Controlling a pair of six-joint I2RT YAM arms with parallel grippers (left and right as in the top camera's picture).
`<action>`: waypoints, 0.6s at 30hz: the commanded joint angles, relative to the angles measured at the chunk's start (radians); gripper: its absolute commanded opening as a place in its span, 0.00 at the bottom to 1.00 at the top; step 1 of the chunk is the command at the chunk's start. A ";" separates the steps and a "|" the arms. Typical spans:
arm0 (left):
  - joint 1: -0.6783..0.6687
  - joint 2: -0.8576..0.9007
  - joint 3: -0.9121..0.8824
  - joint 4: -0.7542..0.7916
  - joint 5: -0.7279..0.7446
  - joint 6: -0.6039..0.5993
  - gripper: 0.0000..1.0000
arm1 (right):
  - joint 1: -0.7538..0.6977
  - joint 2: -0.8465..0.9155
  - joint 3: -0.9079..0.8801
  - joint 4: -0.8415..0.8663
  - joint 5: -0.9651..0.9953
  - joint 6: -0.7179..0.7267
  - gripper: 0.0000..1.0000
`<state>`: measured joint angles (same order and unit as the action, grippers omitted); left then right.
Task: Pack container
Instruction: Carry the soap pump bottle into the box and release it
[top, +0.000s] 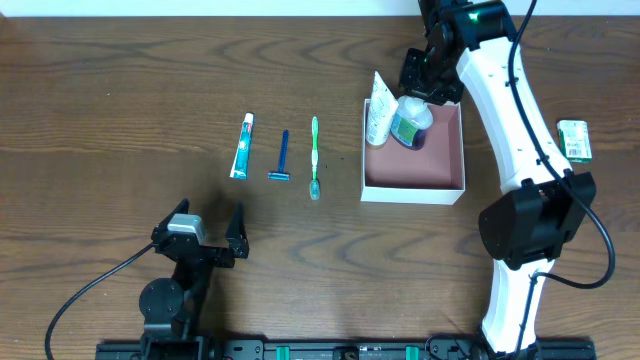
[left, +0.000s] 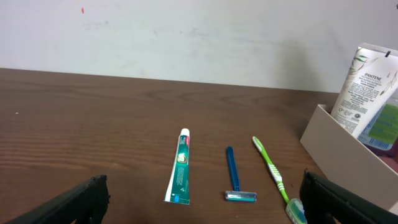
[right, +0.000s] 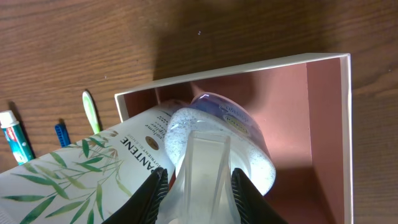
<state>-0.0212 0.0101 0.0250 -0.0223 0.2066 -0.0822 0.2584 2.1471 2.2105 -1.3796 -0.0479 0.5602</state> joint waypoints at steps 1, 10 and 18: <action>0.004 -0.006 -0.021 -0.028 0.014 -0.002 0.98 | 0.010 -0.014 0.012 -0.002 0.043 0.014 0.24; 0.004 -0.006 -0.021 -0.028 0.014 -0.002 0.98 | 0.010 -0.013 -0.010 0.001 0.067 0.015 0.24; 0.004 -0.006 -0.021 -0.028 0.014 -0.002 0.98 | 0.011 -0.013 -0.060 0.039 0.066 0.015 0.24</action>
<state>-0.0212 0.0101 0.0250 -0.0223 0.2066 -0.0822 0.2584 2.1468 2.1529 -1.3537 0.0002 0.5598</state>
